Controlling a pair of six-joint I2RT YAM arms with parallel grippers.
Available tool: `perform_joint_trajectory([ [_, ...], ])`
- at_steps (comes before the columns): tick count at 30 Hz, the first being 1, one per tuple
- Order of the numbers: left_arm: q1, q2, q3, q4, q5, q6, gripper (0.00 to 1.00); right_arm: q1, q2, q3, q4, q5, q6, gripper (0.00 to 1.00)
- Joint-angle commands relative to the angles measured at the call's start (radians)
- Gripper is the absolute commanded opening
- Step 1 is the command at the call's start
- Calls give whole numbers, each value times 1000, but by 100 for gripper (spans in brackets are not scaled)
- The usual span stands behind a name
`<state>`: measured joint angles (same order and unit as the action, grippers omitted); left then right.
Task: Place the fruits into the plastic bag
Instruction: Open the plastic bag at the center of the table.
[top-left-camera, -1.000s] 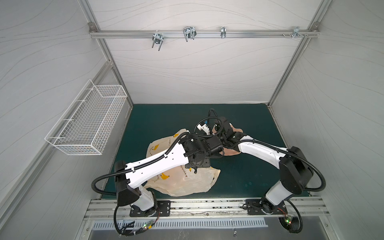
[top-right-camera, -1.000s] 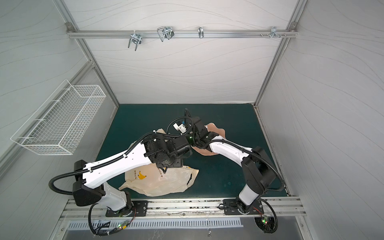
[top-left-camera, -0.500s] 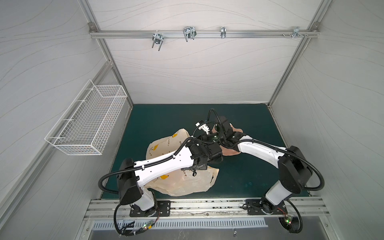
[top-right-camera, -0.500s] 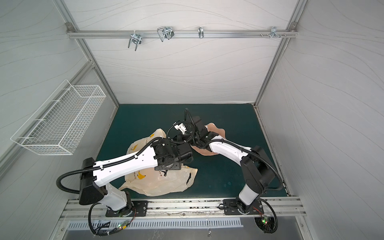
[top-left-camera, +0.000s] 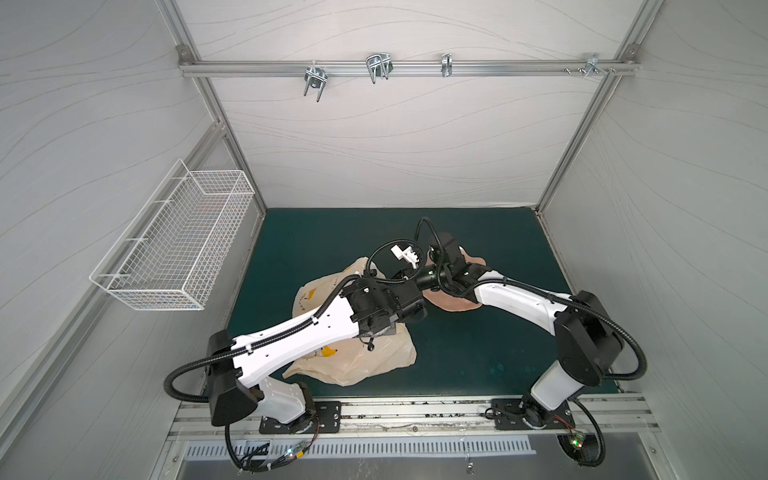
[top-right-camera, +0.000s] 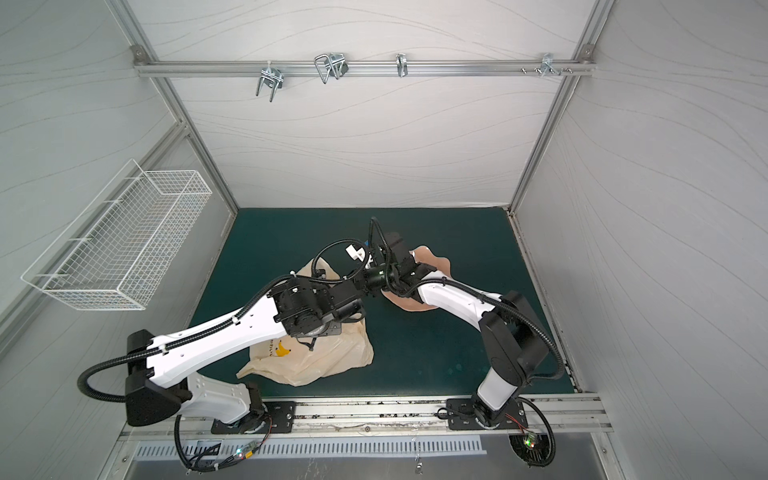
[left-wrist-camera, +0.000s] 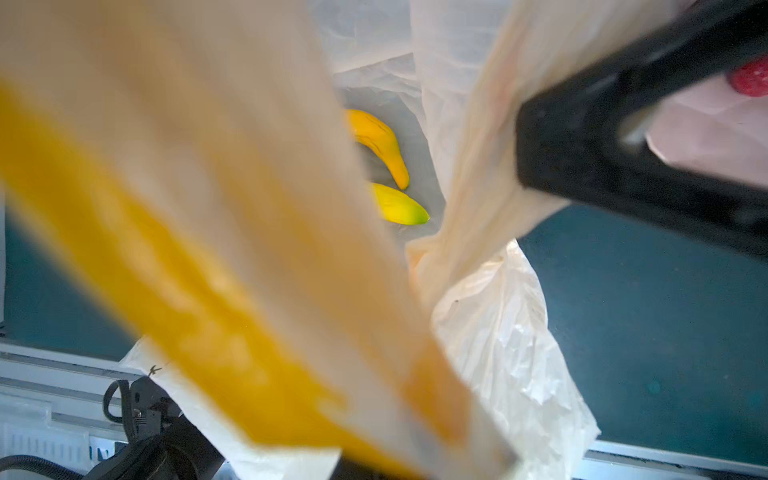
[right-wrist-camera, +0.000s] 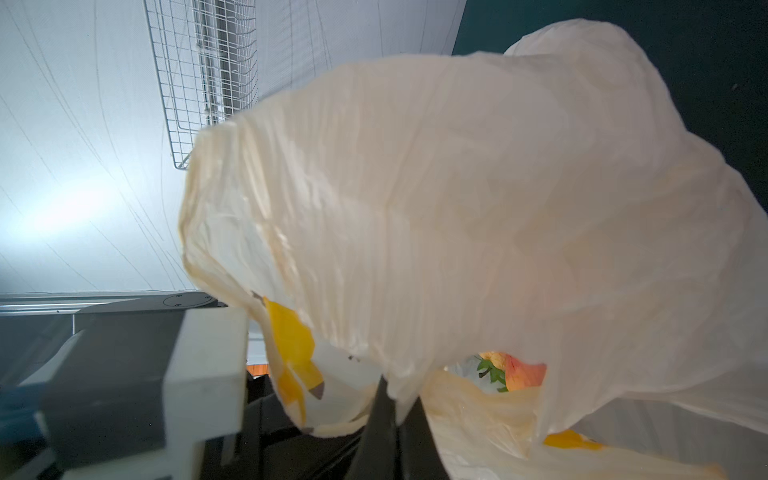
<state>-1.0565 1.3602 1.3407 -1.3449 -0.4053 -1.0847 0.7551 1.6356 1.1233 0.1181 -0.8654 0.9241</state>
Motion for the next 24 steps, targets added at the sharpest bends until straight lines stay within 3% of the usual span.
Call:
perform_joint_trajectory([
  [1, 1, -71, -22, -1, 19, 42, 0, -22, 0, 24, -77, 45, -20, 0],
  [7, 2, -186, -78, 49, 90, 147, 0, -73, 9, 72, -167, 86, -79, 0],
  [18, 1, -243, -66, 11, 72, 216, 0, -134, 74, 340, -595, 324, -530, 0],
  [24, 1, -253, -69, 29, 87, 246, 0, -138, 113, 415, -650, 510, -671, 0],
])
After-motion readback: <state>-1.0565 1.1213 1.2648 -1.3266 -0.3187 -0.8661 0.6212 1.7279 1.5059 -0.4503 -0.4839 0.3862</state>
